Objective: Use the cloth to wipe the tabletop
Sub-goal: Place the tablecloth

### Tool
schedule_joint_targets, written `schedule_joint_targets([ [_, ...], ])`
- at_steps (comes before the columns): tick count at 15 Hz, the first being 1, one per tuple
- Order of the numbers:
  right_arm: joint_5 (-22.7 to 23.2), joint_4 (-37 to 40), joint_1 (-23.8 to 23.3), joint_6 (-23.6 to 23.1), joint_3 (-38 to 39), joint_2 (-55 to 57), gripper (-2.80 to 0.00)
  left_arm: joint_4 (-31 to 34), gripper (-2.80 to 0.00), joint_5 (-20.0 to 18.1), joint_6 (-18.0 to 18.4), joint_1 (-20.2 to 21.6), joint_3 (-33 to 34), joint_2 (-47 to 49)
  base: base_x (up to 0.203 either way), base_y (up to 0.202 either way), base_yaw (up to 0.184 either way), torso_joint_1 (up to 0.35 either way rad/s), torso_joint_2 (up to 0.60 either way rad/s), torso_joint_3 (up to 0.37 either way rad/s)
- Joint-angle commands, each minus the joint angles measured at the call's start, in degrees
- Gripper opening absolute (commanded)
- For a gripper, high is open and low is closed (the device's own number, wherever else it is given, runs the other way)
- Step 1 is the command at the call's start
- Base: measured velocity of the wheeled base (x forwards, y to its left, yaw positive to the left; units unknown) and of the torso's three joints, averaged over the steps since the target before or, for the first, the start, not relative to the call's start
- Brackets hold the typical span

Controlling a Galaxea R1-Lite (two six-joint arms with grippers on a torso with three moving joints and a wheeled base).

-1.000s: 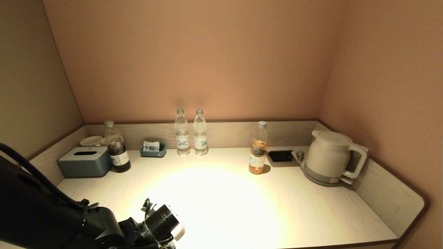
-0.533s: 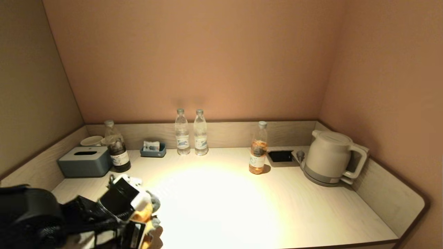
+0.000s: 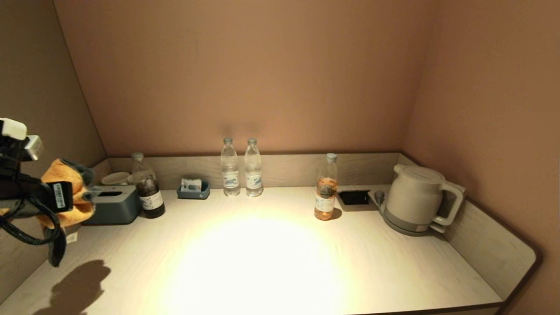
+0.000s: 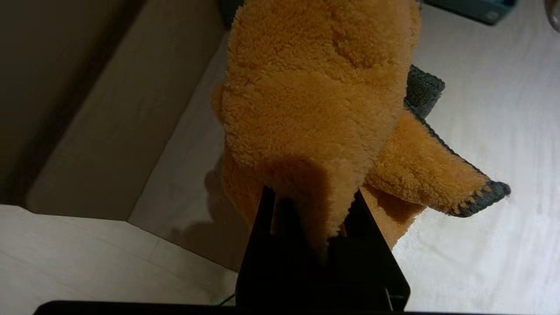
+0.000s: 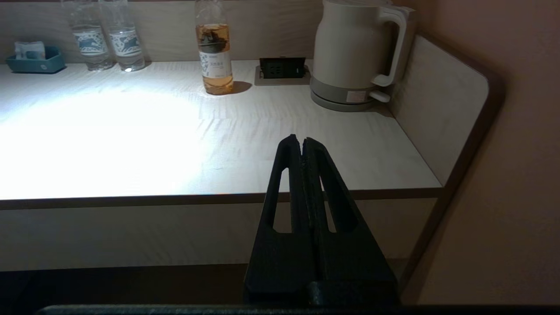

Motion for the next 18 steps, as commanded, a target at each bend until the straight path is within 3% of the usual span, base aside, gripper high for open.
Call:
schedule_joint_targets([
  [1, 0.02, -0.04, 0.01, -0.04, 0.0, 0.0, -2.8, -1.62, -2.8, -4.46, 1.88, 10.0, -6.09, 8.17, 0.0, 0.0, 0.0, 0.0, 0.0, 0.0],
  [3, 0.02, -0.04, 0.01, -0.04, 0.0, 0.0, -2.8, -5.74, -2.8, -7.18, 5.08, 13.75, -8.16, 12.89, 0.0, 0.0, 0.0, 0.0, 0.0, 0.0],
  [8, 0.02, -0.04, 0.01, -0.04, 0.0, 0.0, -2.8, -13.89, -2.8, -7.68, 7.86, 17.25, -8.51, 23.55, 0.0, 0.0, 0.0, 0.0, 0.0, 0.0],
  [18, 0.02, -0.04, 0.01, -0.04, 0.0, 0.0, -2.8, -17.96, -2.8, -9.19, 8.02, 17.59, -9.74, 29.41, 0.0, 0.0, 0.0, 0.0, 0.0, 0.0],
])
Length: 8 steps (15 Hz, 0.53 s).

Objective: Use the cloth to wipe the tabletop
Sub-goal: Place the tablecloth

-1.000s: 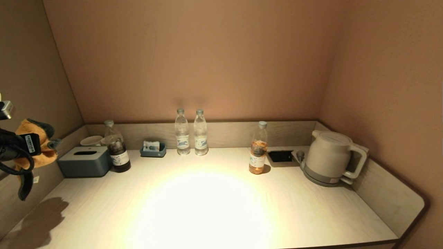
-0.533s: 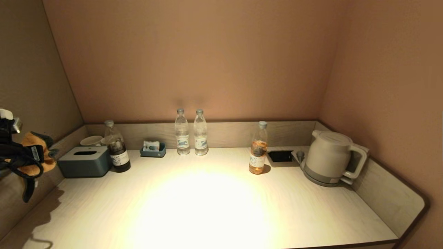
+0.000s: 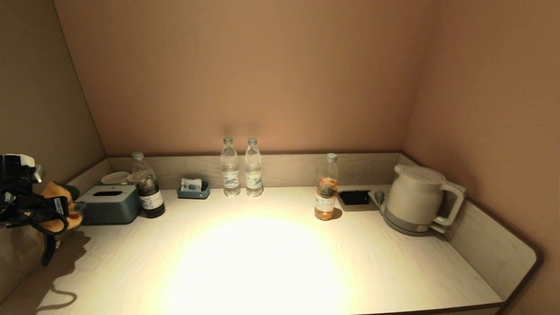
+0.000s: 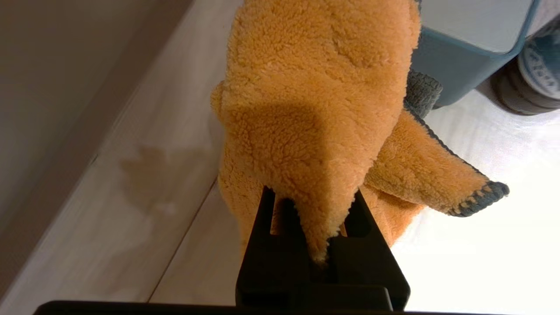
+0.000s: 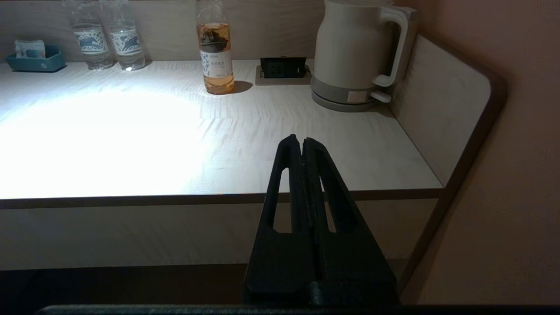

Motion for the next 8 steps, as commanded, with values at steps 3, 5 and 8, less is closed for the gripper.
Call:
schedule_joint_targets([
  [3, 0.02, -0.04, 0.01, -0.02, 0.0, 0.0, -2.8, -0.28, -2.8, -2.41, -0.12, 0.04, -0.04, 1.97, 0.0, 0.0, 0.0, 0.0, 0.0, 0.0],
  [5, 0.02, -0.04, 0.09, -0.02, 0.0, 0.0, -2.8, -0.31, -2.8, -4.36, -0.23, 0.05, 0.2, 2.23, 0.0, 0.0, 0.0, 0.0, 0.0, 0.0],
  [8, 0.02, -0.04, 0.01, -0.02, 0.0, 0.0, -2.8, -0.33, -2.8, -6.4, -0.16, 1.12, -0.17, 2.77, 0.0, 0.0, 0.0, 0.0, 0.0, 0.0],
])
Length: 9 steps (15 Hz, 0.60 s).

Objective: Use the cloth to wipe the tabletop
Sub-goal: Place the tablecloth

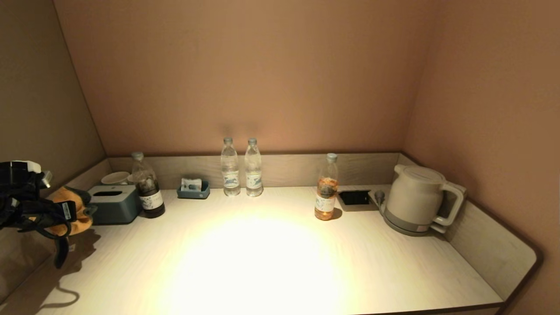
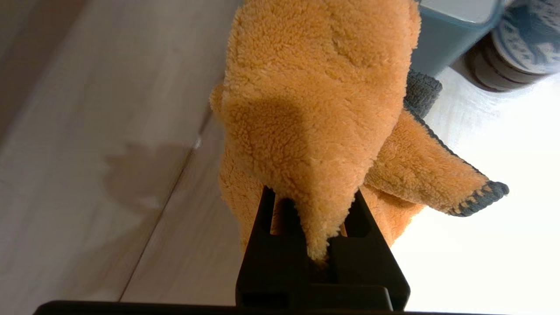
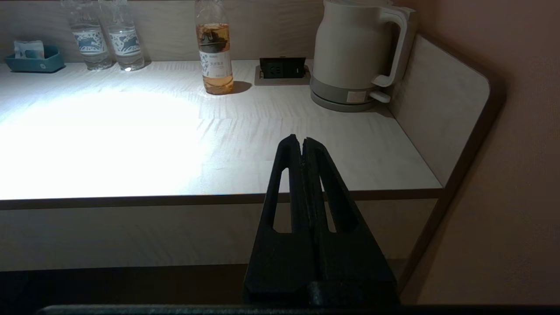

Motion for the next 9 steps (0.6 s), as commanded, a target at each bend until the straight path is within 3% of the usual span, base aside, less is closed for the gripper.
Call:
schedule_joint_targets([
  [1, 0.03, -0.04, -0.01, -0.03, 0.0, 0.0, -2.8, -0.02, -2.8, -0.96, 0.1, 0.83, -0.3, 0.32, 0.0, 0.0, 0.0, 0.0, 0.0, 0.0],
  [4, 0.03, -0.04, -0.01, -0.03, 0.0, 0.0, -2.8, -0.02, -2.8, -0.96, 0.1, 0.98, 0.64, 0.09, 0.0, 0.0, 0.0, 0.0, 0.0, 0.0],
  [5, 0.03, -0.04, -0.01, -0.03, 0.0, 0.0, -2.8, -0.06, 0.0, -0.95, 0.14, 0.98, 0.52, 0.28, 0.0, 0.0, 0.0, 0.0, 0.0, 0.0],
  [9, 0.03, -0.04, -0.01, -0.03, 0.0, 0.0, -2.8, -0.73, 0.0, -0.95, 0.09, 0.98, 0.04, 0.36, 0.0, 0.0, 0.0, 0.0, 0.0, 0.0],
])
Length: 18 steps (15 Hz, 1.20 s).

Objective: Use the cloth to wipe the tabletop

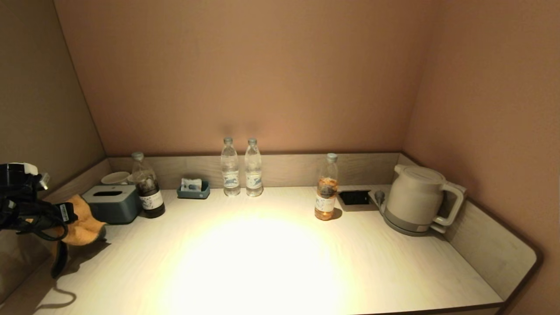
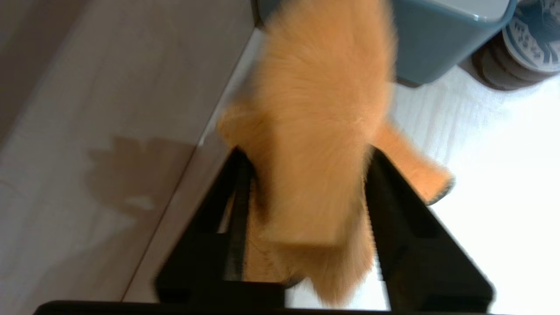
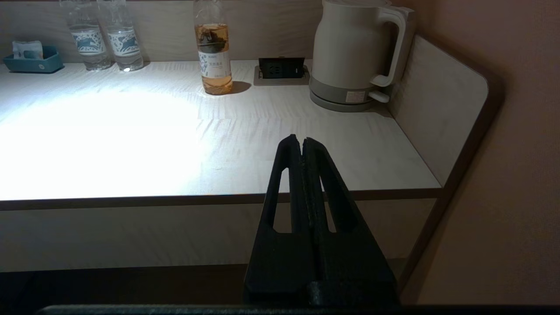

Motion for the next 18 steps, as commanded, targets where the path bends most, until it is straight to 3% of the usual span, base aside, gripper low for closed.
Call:
schedule_joint_targets([
  [1, 0.02, -0.02, 0.01, -0.02, 0.0, 0.0, -2.8, -0.8, 0.0, 0.08, -0.11, 0.03, -0.07, 0.07, 0.0, 0.0, 0.0, 0.0, 0.0, 0.0],
  [8, 0.02, -0.02, 0.01, -0.02, 0.0, 0.0, -2.8, -0.92, 0.0, -0.1, -0.33, 0.03, 0.74, -3.11, 0.0, 0.0, 0.0, 0.0, 0.0, 0.0],
  [9, 0.02, -0.02, 0.01, -0.02, 0.0, 0.0, -2.8, -0.92, -2.8, -0.17, -0.38, 0.03, 1.35, -4.32, 0.0, 0.0, 0.0, 0.0, 0.0, 0.0],
  [11, 0.02, -0.02, 0.01, -0.02, 0.0, 0.0, -2.8, -1.4, -2.8, -1.39, -0.5, 0.01, 2.94, -6.9, 0.0, 0.0, 0.0, 0.0, 0.0, 0.0],
  [18, 0.02, -0.02, 0.01, -0.02, 0.0, 0.0, -2.8, -2.64, -2.8, -11.98, -2.74, -0.14, 11.71, -24.3, 0.0, 0.0, 0.0, 0.0, 0.0, 0.0],
])
